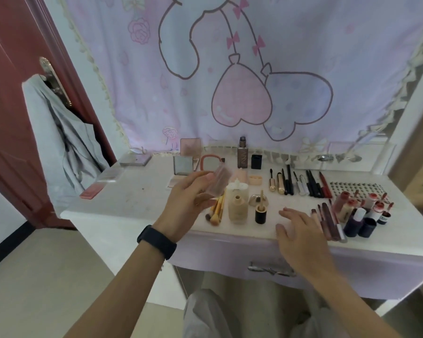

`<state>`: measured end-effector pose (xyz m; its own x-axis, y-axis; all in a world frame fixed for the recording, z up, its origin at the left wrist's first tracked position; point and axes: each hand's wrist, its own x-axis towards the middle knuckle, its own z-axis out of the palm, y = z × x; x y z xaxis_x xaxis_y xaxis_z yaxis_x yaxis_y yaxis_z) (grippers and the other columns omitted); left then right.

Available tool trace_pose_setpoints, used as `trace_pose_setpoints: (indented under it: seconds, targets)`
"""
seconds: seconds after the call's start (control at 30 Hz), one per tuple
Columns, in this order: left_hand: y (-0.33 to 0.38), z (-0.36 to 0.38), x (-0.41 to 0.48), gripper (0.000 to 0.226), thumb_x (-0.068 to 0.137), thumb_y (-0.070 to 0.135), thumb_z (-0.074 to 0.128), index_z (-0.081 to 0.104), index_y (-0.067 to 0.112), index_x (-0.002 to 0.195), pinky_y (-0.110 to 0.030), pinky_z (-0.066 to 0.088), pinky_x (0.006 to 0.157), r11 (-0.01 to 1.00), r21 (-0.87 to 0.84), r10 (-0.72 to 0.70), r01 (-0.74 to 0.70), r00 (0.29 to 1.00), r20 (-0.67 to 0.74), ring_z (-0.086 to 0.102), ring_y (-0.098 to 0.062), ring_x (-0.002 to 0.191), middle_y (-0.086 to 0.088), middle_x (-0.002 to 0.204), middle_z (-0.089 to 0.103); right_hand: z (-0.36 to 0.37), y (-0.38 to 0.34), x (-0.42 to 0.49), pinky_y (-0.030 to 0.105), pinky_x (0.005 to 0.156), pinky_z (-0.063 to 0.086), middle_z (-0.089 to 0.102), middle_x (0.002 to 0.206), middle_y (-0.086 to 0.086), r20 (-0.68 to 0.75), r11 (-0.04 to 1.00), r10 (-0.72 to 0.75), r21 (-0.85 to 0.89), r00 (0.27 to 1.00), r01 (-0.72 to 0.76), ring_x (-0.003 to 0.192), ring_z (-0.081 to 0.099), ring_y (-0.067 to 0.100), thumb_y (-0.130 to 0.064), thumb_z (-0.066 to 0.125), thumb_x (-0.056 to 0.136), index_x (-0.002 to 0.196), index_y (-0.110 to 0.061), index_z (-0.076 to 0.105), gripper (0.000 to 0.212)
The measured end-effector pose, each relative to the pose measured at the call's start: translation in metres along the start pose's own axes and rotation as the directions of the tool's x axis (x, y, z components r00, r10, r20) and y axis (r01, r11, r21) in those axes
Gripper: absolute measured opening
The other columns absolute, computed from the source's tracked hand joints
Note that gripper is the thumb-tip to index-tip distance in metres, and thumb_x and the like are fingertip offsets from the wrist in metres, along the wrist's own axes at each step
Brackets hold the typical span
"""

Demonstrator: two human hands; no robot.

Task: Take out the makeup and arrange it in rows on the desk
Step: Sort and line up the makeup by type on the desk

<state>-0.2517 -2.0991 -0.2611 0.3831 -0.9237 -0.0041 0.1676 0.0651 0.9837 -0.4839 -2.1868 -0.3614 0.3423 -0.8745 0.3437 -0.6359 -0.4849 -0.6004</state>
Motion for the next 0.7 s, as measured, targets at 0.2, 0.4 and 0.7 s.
trace_pose_setpoints:
  seconds: [0.2, 0.4, 0.7]
  targets:
    - [0.015, 0.035, 0.0, 0.027, 0.082, 0.036, 0.067, 0.078, 0.017, 0.099, -0.034, 0.053, 0.085, 0.991, -0.093, -0.078, 0.099, 0.975, 0.207, 0.067, -0.031, 0.097, -0.016, 0.111, 0.071, -0.061, -0.051, 0.017, 0.014, 0.083, 0.051, 0.068, 0.108, -0.023, -0.049, 0.868, 0.017, 0.497, 0.999, 0.009, 0.105, 0.061, -0.006, -0.03, 0.07, 0.091, 0.116, -0.033, 0.066, 0.025]
    - [0.022, 0.047, 0.001, 0.04, 0.084, 0.038, 0.067, 0.073, 0.008, 0.109, -0.029, 0.056, 0.071, 0.992, 0.035, -0.127, 0.122, 0.96, 0.25, 0.069, -0.032, 0.088, -0.02, 0.107, 0.071, -0.088, -0.074, 0.037, 0.015, 0.078, 0.052, 0.07, 0.107, -0.027, 0.14, 0.822, -0.123, 0.569, 0.982, 0.022, 0.094, 0.065, -0.001, -0.039, 0.069, 0.086, 0.12, -0.037, 0.069, 0.034]
    - [0.019, 0.055, 0.005, 0.037, 0.089, 0.038, 0.064, 0.073, 0.011, 0.112, -0.027, 0.055, 0.066, 0.98, 0.198, -0.042, 0.002, 0.979, 0.199, 0.073, -0.03, 0.082, -0.012, 0.102, 0.076, -0.083, -0.065, 0.05, 0.021, 0.064, 0.055, 0.073, 0.072, -0.006, 0.252, 0.627, 0.136, 0.727, 0.958, -0.28, 0.065, 0.064, 0.006, -0.013, 0.07, 0.092, 0.094, -0.019, 0.076, 0.008]
